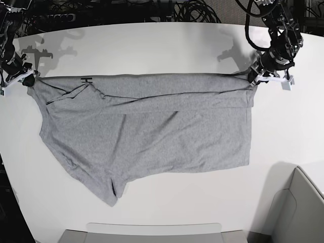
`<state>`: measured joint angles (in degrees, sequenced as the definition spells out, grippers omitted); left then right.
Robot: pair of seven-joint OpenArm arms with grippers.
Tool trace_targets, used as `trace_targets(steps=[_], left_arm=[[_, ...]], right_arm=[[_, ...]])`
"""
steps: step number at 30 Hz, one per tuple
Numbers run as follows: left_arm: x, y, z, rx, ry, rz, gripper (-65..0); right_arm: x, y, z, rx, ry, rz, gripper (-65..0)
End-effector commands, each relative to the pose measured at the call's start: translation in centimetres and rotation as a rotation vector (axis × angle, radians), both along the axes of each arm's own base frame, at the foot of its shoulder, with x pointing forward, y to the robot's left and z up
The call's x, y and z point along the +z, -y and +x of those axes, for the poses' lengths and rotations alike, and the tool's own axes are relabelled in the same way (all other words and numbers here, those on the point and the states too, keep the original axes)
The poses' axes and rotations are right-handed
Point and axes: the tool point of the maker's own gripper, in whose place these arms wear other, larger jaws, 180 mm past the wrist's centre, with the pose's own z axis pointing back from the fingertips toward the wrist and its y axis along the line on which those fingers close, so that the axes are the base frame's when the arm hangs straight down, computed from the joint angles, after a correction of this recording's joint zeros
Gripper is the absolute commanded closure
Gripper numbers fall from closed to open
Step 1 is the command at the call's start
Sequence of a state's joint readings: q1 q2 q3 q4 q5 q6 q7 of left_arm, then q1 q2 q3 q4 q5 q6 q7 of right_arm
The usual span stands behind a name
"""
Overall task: Fold the T-shirt properly
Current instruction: 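Lay the folded edge down and drag the shirt toward the robot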
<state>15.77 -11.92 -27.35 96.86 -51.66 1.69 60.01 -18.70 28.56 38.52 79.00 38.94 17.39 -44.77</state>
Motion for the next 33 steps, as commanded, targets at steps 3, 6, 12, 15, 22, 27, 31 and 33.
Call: trace_targets(steps=[3, 6, 12, 15, 22, 27, 31, 33], left_arm=[[1.4, -1.0, -0.8, -0.006, 0.018, 0.047, 0.0], [1.6, -1.2, -2.2, -0.047, 0.001, 0.058, 0.0], [0.9, -3.0, -5.9, -0.046, -0.058, 0.091, 0.0], [0.5, -3.7, -7.8, -0.03, -0.098, 0.101, 0.0], [0.1, -3.9, -9.3, -0.027, -0.135, 0.106, 0.0], [0.4, -3.9, -9.0, -0.029, -0.125, 0.11, 0.0], [2.0, -3.7, -8.1, -0.052, -0.087, 0.147, -11.0], [2.6, -3.6, -7.8, -0.061, -0.069, 0.159, -13.6]], right_arm=[[1.4, 0.3, -0.8, 0.034, 0.013, -0.024, 0.0], [1.1, -0.3, -2.1, 0.056, -0.012, -0.028, 0.0], [0.4, -2.1, -4.7, 0.088, -0.054, -0.021, 0.0], [0.1, -2.6, -5.7, 0.094, -0.071, -0.016, 0.0], [-0.4, -4.3, -7.2, 0.103, -0.086, 0.01, 0.0], [-0.5, -4.6, -7.4, 0.098, -0.085, 0.019, 0.0], [-0.5, -4.6, -7.3, 0.098, -0.082, 0.019, -0.9], [-0.4, -4.6, -7.2, 0.099, -0.08, 0.018, -5.3]])
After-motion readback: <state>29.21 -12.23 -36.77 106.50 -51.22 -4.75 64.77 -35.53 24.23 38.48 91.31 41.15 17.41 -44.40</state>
